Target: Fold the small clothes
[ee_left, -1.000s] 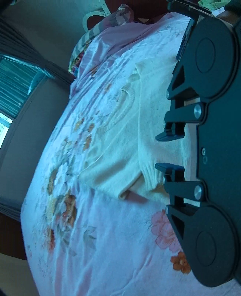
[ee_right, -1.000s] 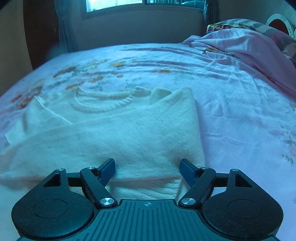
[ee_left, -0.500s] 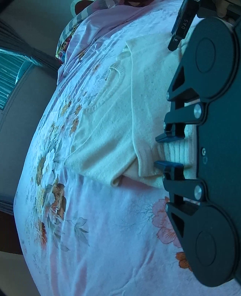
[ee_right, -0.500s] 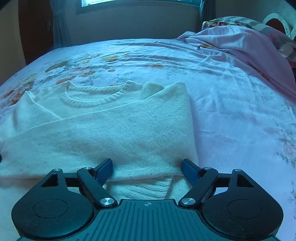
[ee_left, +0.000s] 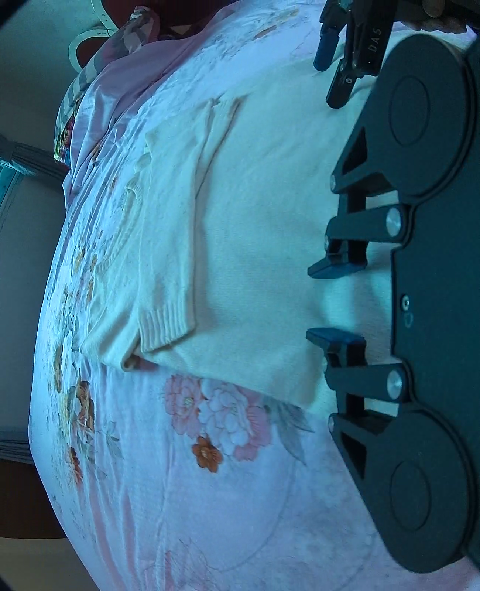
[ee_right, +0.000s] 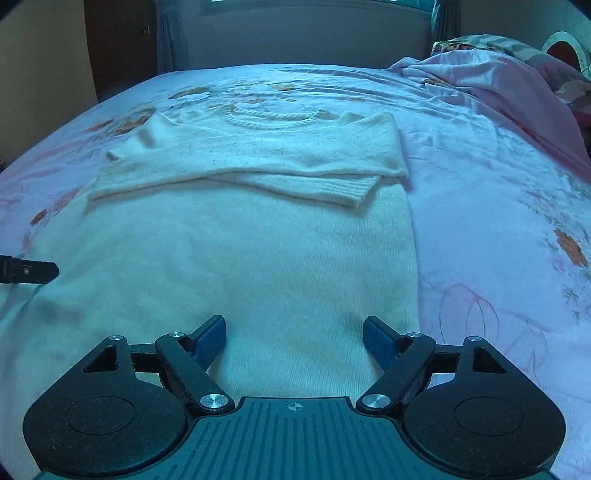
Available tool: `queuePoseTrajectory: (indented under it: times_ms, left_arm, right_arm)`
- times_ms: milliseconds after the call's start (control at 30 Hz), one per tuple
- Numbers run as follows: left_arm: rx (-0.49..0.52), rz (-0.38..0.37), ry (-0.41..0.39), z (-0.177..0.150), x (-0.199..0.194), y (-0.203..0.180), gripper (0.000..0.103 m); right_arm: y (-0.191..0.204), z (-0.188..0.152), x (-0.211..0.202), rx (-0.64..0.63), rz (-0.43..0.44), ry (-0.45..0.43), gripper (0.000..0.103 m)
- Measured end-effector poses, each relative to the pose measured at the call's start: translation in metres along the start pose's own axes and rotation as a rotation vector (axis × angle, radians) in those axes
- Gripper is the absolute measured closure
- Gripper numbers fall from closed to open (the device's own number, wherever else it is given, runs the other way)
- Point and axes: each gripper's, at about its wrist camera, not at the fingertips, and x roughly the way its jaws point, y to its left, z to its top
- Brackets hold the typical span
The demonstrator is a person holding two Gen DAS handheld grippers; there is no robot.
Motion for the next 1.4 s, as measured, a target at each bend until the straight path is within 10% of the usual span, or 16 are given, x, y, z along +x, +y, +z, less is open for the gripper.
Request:
queuePoseTrajectory:
  times_ms: [1400]
  left_arm:
    - [-0.103, -0.009, 0.068, -0.085, -0.081, 0.046, 0.073]
  right_arm:
    - [-0.024, -0.102, -0.103, 0.166, 0.014, 0.122, 0.023]
